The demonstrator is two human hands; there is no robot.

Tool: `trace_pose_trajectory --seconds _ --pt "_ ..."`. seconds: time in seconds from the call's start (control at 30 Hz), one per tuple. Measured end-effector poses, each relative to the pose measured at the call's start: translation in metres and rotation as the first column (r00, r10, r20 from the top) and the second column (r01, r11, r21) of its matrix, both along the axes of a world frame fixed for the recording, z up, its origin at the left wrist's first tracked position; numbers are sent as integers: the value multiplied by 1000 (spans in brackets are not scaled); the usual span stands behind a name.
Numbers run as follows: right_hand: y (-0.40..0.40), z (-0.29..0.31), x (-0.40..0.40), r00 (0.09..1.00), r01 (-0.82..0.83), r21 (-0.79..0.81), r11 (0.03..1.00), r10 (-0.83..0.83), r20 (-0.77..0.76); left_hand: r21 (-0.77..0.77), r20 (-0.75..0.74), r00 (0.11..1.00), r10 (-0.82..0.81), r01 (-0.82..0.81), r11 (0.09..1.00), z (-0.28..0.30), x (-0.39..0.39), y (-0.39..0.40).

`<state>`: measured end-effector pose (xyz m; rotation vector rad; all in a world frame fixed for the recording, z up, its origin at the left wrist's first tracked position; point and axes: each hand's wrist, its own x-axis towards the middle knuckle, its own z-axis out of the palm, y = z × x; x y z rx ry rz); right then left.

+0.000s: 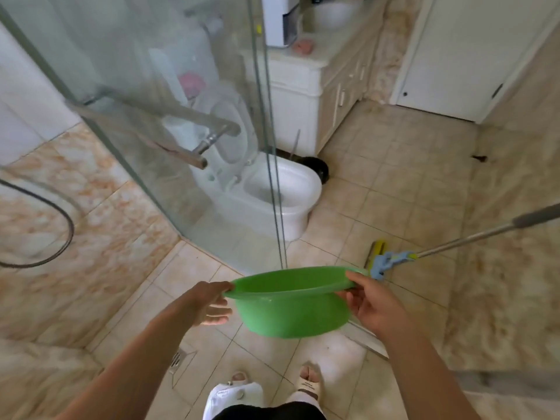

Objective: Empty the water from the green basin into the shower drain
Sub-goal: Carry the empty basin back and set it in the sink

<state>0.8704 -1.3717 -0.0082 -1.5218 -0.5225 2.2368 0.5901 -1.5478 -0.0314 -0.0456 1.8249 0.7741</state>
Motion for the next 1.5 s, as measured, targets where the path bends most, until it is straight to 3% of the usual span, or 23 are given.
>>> trace_pose_trajectory --seconds 0.3,0.6,0.97,1.23,1.5 --pt "35 14 58 971 232 80 969 -235 32 82 158 974 -165 153 985 5 34 89" --pt "56 24 61 883 443 121 888 -456 111 112 327 901 -286 263 958 9 35 157" --pt "79 39 27 774 560 253 789 -607 179 142 351 886 -304 271 952 -26 21 213" --pt "99 37 49 708 613 278 739 -671 222 226 370 909 -193 113 967 -23 54 258" --pt "192 16 93 761 573 204 794 -607 227 270 331 942 -60 -34 962 -21 82 347"
